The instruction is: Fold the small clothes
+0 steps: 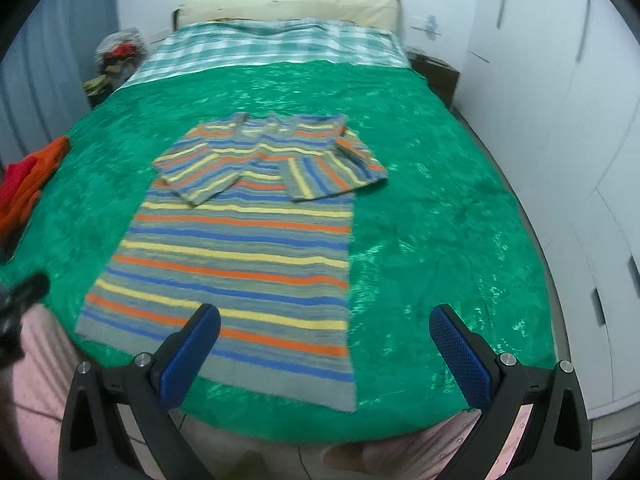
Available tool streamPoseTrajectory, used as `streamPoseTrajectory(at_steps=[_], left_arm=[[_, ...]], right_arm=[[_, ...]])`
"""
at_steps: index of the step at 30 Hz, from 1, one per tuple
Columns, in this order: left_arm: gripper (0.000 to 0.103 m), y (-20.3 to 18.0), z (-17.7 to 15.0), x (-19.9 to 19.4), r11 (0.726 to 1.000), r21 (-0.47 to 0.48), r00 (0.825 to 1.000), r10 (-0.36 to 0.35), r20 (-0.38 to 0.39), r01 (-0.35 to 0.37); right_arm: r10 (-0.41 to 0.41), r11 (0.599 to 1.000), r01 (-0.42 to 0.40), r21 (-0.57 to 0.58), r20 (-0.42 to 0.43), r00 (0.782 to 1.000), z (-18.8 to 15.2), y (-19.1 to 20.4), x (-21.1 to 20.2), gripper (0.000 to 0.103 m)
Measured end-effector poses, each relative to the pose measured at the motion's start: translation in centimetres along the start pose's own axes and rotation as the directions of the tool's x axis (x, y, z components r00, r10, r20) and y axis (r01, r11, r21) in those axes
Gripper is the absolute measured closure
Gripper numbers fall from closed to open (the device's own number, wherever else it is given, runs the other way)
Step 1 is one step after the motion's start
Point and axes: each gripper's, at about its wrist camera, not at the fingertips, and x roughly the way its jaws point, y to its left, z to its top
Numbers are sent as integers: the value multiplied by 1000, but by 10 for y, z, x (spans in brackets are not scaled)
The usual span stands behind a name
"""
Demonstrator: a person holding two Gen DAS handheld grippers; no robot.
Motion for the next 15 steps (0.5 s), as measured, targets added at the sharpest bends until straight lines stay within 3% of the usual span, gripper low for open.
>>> streamPoseTrajectory(at_steps=[3,8,11,15], left_arm=[[0,8,0,19,999,-42,999,-5,-52,2],[0,22,2,34,996,-71,996,40,-80,-46],[0,25,3,35,995,-81,995,45,-91,-52],[0,27,0,37,995,-83,992,54,-113,-64]], right_arm=[[-12,1000,12,-2,10,1000,6,-13,15,0],[63,992,-59,-107,28,998,40,-18,72,0],[128,975,-135,-176,-49,991,88,-2,140,0],[112,924,-170,-342,-184,977,124,46,230,17]])
